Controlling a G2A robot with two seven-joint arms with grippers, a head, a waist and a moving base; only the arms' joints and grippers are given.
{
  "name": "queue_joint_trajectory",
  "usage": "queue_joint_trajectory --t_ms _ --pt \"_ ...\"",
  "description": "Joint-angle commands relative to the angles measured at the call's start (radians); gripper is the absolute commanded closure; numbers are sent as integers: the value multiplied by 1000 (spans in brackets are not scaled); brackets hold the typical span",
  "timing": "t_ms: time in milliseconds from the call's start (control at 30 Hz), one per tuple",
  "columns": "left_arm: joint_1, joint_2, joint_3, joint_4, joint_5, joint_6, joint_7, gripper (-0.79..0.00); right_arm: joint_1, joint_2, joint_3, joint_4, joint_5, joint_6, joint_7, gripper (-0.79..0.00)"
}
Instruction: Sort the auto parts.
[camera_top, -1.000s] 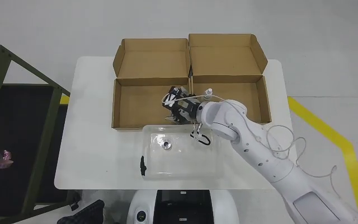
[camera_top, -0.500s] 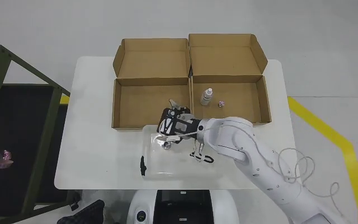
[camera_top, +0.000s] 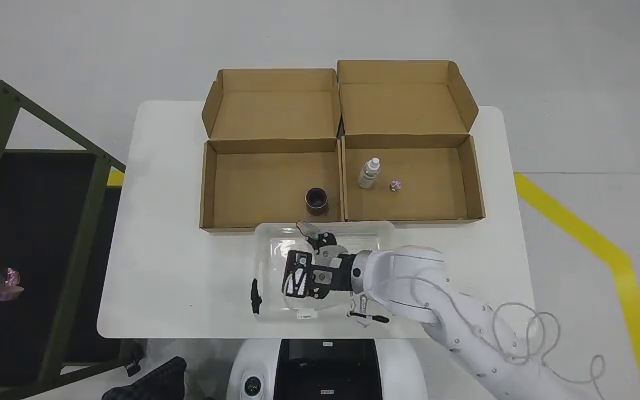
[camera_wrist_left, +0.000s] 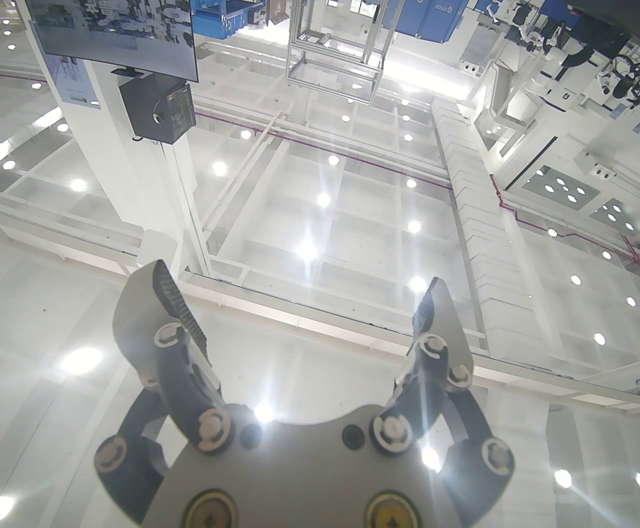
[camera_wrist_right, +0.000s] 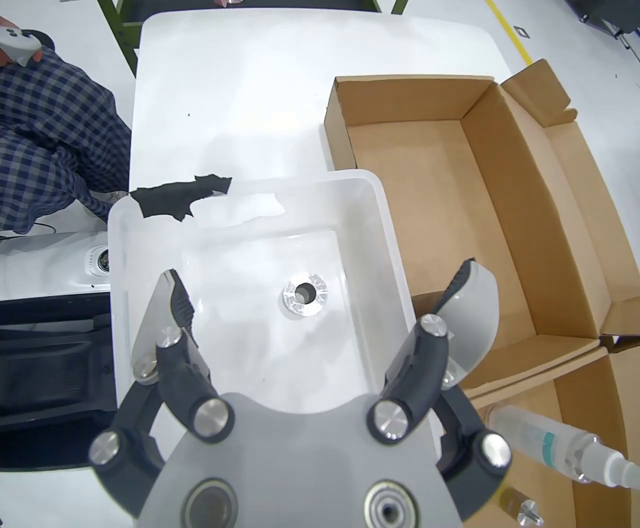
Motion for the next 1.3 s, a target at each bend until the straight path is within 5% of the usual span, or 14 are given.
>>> queue_joint_trajectory --t_ms 0,767,1133,1267 --pt "0 0 0 0 0 0 0 -785 -3 0 -8 7 -15 -9 -6 -785" --pt "0 0 0 0 0 0 0 -785 86 -41 -99 224 -32 -6 -43 -742" --pt "0 0 0 0 0 0 0 -785 114 -58 -117 298 -32 -5 -74 -594" --pt "0 0 0 0 0 0 0 -785 118 -62 -121 313 -31 -7 -80 -391"
